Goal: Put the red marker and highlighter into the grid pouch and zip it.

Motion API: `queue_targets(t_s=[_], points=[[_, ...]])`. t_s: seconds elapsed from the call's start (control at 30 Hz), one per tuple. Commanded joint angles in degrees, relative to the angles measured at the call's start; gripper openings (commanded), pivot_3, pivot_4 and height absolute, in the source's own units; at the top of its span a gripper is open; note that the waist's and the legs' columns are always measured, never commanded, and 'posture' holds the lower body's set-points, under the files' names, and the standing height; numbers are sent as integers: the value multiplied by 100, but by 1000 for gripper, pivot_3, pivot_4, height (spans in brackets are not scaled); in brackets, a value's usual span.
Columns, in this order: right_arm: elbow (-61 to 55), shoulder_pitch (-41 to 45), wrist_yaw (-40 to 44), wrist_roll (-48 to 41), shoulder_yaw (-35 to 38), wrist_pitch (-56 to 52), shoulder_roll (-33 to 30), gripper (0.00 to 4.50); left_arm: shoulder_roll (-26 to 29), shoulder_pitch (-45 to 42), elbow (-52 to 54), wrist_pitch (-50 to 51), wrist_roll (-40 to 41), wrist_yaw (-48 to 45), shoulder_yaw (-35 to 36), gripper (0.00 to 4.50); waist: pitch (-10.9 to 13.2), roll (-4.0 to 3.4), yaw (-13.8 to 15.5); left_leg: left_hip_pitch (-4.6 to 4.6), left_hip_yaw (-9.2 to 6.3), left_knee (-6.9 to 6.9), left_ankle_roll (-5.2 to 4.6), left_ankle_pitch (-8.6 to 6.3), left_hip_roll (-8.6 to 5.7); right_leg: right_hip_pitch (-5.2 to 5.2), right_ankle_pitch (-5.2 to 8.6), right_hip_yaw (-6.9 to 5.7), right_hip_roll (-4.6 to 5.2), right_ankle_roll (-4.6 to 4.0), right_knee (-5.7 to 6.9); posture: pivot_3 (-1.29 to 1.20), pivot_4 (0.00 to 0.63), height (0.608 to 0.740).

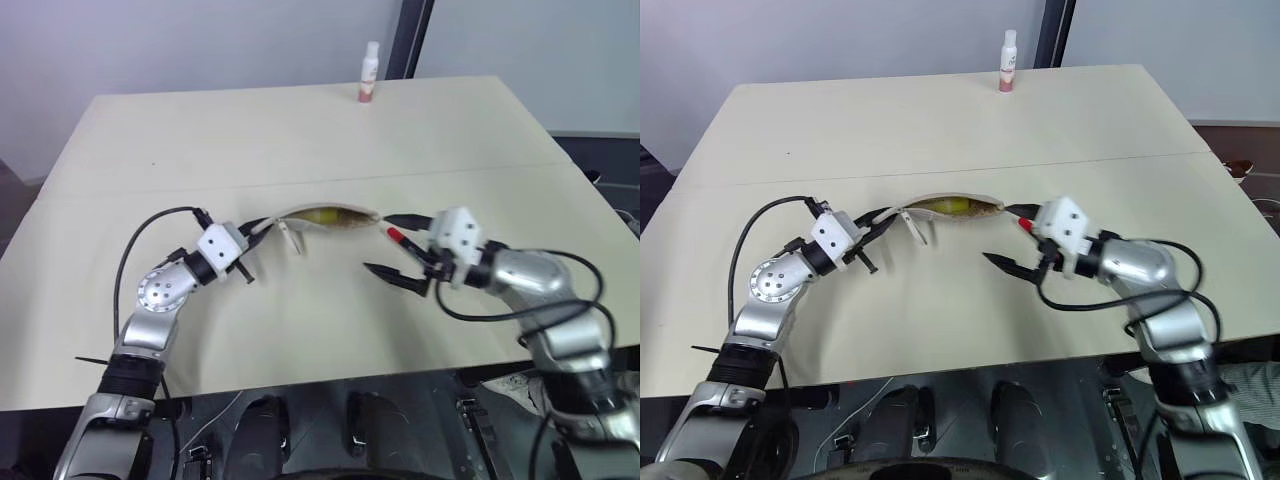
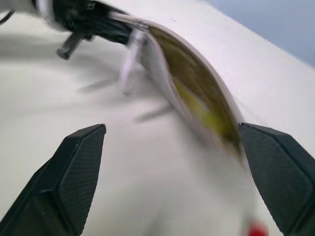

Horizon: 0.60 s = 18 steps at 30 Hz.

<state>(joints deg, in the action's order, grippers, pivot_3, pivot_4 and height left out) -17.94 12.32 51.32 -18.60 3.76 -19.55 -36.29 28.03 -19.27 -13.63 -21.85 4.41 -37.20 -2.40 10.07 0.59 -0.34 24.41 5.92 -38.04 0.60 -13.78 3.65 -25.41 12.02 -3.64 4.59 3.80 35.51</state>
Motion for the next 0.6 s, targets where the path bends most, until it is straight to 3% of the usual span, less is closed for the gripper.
queue_targets(t_s=[0.03,0.13,0.37,0.47,0.6], points=[[-186,-459,-999,266,558,-492,61,4447,30,-44,-35,-239,-35,2,73,0,-1,1,-10,-1,0,-1,0,0,0,1,0,0,0,-1,-2,0,150,740],[-8,-791,-1343,368,635,-587,146,4447,-39,-97,-146,-306,-40,-28,4,0,-1,1,-13,-1,0,-2,1,0,0,1,-3,0,2,-6,-2,0,150,740],[1225,-582,-1283,553,415,15,216,4447,-169,-193,-516,-589,-116,-115,-105,0,-1,1,-28,-1,0,-2,0,0,0,1,-3,0,-2,-6,-2,0,150,740],[1734,-407,-1241,680,223,43,201,3586,-179,-243,-565,-682,-168,-130,-124,0,-1,1,-27,0,0,-2,0,0,-1,1,-3,0,-3,-5,-3,0,150,740],[1785,-292,-1076,505,236,-45,174,1507,-190,-259,-574,-706,-184,-86,-91,0,-2,2,-27,-3,0,-4,0,0,-2,5,-3,1,0,-5,-3,0,150,740]])
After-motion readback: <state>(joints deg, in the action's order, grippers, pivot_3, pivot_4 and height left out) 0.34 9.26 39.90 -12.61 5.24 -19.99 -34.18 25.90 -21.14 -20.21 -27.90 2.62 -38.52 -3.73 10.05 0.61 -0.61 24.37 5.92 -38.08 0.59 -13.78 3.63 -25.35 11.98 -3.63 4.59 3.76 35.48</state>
